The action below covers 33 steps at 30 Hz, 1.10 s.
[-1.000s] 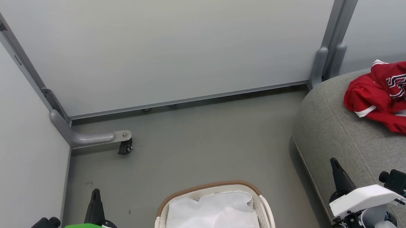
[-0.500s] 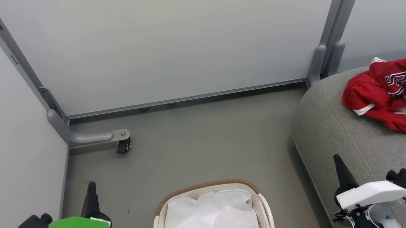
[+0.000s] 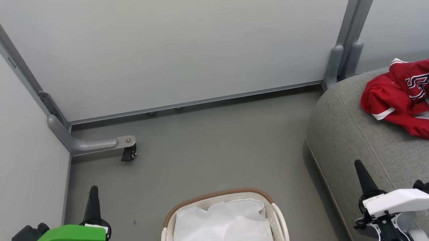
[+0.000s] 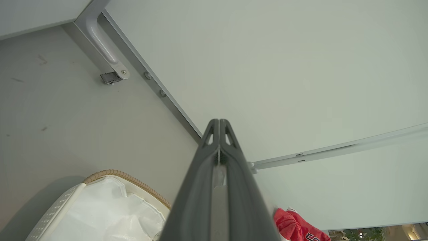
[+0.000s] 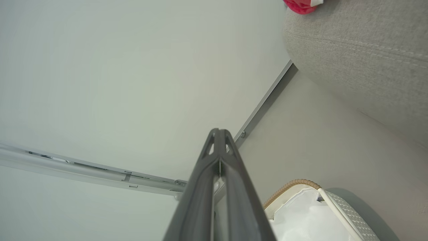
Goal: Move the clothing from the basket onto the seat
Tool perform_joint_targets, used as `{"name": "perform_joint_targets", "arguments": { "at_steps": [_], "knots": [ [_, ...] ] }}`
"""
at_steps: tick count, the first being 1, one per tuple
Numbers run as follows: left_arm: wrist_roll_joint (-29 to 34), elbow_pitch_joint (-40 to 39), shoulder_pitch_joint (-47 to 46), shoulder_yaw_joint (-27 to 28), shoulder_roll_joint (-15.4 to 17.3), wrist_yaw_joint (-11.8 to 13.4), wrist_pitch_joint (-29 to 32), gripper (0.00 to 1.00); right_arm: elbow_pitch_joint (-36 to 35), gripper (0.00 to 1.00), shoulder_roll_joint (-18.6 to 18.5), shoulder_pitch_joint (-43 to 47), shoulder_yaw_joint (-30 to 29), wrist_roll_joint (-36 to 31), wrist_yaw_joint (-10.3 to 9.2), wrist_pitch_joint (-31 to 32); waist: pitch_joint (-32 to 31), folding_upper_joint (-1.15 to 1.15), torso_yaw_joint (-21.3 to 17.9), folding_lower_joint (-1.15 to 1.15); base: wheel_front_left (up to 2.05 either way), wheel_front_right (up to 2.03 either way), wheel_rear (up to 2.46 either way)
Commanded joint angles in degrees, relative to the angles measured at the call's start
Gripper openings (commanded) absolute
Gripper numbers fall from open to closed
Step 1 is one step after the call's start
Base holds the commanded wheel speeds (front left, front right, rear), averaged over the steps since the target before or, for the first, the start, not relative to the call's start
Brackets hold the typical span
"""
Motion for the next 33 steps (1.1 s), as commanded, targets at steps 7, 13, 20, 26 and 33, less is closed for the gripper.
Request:
{"name": "perform_joint_targets", "arguments": {
  "at_steps": [7,13,20,26,33],
  "knots": [
    [-4.4,-0.7,-2.1,1.0,0.2,-0.6,1.3,0.00,-1.2,0.00,-0.4,-1.4,-0.8,4.9,-0.01,1.3,0.2,0.00,-0.2,0.00,0.00,0.00,0.00],
    [-7.2,-0.9,-2.5,1.5,0.2,-0.8,2.1,0.00,-1.4,0.00,-0.4,-1.5,-1.1,8.1,-0.02,2.1,0.4,0.00,-0.3,0.00,0.00,0.00,0.00],
    [-10.5,-1.0,-2.9,2.1,0.2,-0.9,3.1,0.00,-1.7,0.00,-0.4,-1.5,-1.5,11.6,-0.02,3.0,0.6,0.00,-0.5,0.00,0.00,0.00,0.00],
    [-13.0,-1.1,-3.3,2.6,0.2,-1.1,3.8,0.00,-1.9,0.00,-0.4,-1.6,-1.8,14.4,-0.02,3.8,0.8,0.00,-0.7,0.00,0.00,0.00,0.00],
    [-15.8,-1.3,-3.7,3.0,0.2,-1.2,4.7,0.00,-2.2,0.00,-0.5,-1.8,-2.2,17.5,-0.03,4.6,0.9,0.00,-0.9,0.00,0.00,0.00,0.00]
  ]
}}
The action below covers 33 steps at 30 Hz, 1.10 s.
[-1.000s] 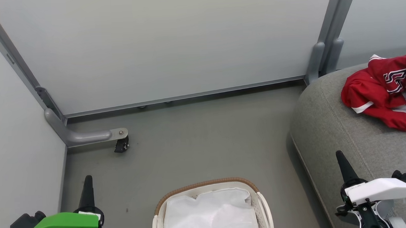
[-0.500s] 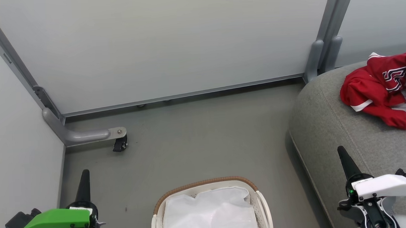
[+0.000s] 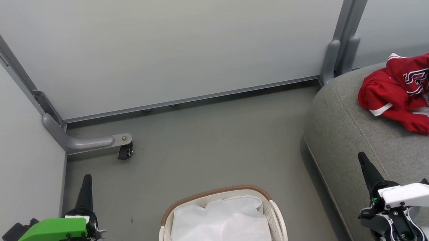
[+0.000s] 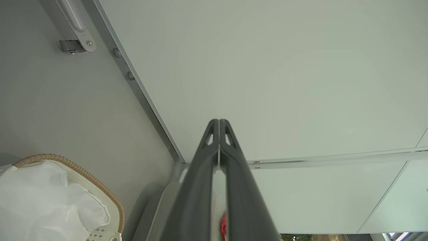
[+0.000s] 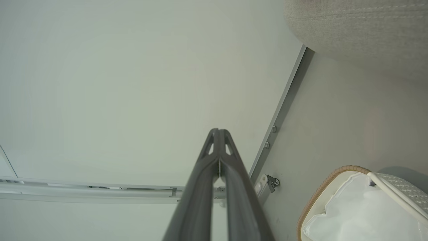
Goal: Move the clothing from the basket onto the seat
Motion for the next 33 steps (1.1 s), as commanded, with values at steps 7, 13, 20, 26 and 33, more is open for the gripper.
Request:
{"name": "perform_joint_targets", "arguments": {
  "at_steps": [7,13,20,26,33],
  "knots": [
    [-3.6,-0.6,-1.7,0.7,0.2,-0.4,1.0,0.00,-0.8,0.00,-0.4,-1.0,-0.6,3.8,-0.03,1.1,0.2,0.00,-0.2,0.00,0.00,0.00,0.00],
    [-5.8,-0.7,-2.1,1.1,0.3,-0.6,1.7,0.00,-0.9,0.00,-0.4,-1.0,-0.9,6.3,-0.03,1.7,0.4,0.00,-0.3,0.00,0.00,0.00,0.00],
    [-8.2,-0.8,-2.4,1.6,0.3,-0.8,2.5,0.00,-1.2,0.00,-0.4,-1.1,-1.2,9.0,-0.04,2.5,0.6,0.00,-0.5,0.00,0.00,0.00,0.00],
    [-9.6,-0.8,-2.5,1.8,0.3,-0.8,2.9,0.00,-1.3,0.00,-0.4,-1.1,-1.4,10.5,-0.03,2.9,0.7,0.00,-0.7,0.00,0.00,0.00,0.00],
    [-9.6,-0.8,-2.4,1.8,0.3,-0.8,2.9,0.00,-1.3,0.00,-0.4,-1.1,-1.4,10.5,-0.03,2.9,0.7,0.00,-0.7,0.00,0.00,0.00,0.00]
  ]
}}
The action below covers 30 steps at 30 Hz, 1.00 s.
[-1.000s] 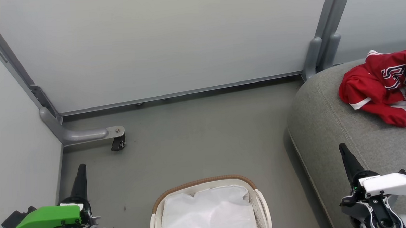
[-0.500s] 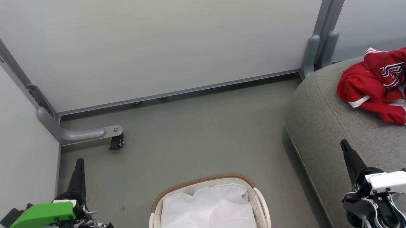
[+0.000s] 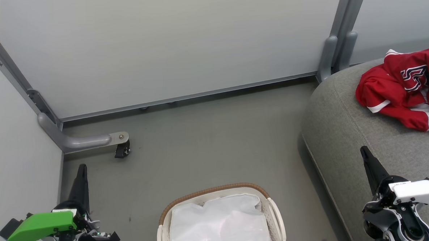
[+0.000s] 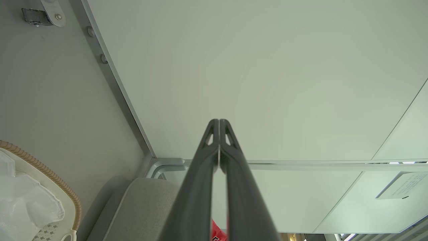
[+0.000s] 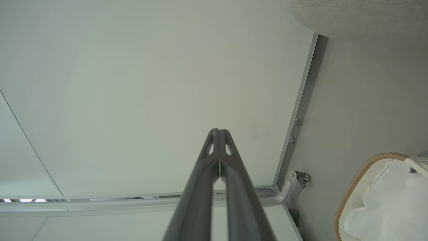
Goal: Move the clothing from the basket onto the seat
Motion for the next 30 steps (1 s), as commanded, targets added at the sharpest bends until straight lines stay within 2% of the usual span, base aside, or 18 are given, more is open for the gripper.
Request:
{"name": "perform_joint_targets", "arguments": {
  "at_steps": [1,30],
  "knots": [
    [-0.2,-0.1,-0.6,0.1,0.3,-0.2,0.2,0.00,-0.3,0.00,-0.3,-0.5,-0.1,0.2,-0.02,0.1,0.0,0.00,0.0,0.00,0.00,0.00,0.00],
    [-0.2,-0.1,-0.6,0.1,0.3,-0.2,0.2,0.00,-0.2,0.00,-0.3,-0.5,-0.1,0.2,-0.02,0.1,0.0,0.00,0.0,0.00,0.00,0.00,0.00]
  ]
}}
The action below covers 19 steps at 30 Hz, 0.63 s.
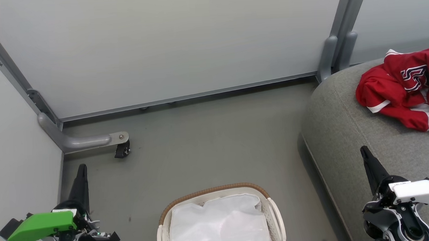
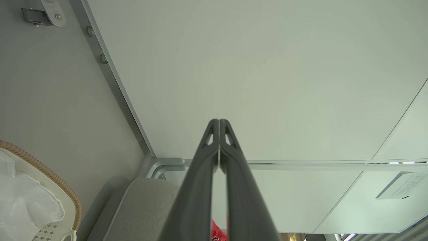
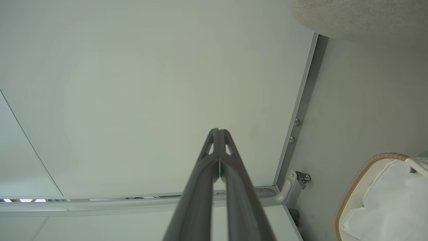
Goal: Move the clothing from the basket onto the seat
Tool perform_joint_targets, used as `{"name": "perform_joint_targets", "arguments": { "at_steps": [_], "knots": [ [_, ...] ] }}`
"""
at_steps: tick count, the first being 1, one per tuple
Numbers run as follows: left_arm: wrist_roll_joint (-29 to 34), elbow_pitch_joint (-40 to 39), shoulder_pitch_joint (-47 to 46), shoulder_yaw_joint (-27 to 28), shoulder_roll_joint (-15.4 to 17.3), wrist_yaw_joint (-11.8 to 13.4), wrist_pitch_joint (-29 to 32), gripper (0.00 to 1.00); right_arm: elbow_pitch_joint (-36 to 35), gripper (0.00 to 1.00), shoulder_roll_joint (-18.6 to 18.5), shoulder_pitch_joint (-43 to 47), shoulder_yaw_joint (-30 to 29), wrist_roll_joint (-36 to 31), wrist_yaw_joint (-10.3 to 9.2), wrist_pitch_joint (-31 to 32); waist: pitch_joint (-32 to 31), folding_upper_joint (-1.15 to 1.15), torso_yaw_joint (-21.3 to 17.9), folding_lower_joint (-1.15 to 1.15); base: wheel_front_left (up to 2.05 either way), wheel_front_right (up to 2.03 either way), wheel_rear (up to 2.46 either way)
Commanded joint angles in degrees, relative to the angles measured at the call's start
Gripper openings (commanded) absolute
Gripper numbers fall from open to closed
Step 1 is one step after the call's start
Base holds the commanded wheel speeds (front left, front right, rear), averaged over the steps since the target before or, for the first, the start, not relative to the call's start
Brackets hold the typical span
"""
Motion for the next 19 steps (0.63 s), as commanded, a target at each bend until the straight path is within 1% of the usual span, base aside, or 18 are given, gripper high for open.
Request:
{"name": "perform_joint_targets", "arguments": {
  "at_steps": [1,19],
  "knots": [
    [-0.2,-0.1,-0.6,0.1,0.3,-0.2,0.2,0.00,-0.2,0.00,-0.3,-0.5,-0.1,0.2,-0.02,0.1,0.0,0.00,0.0,0.00,0.00,0.00,0.00],
    [-0.2,-0.1,-0.6,0.1,0.3,-0.2,0.2,0.00,-0.2,0.00,-0.3,-0.5,-0.1,0.2,-0.02,0.1,0.0,0.00,0.0,0.00,0.00,0.00,0.00]
  ]
}}
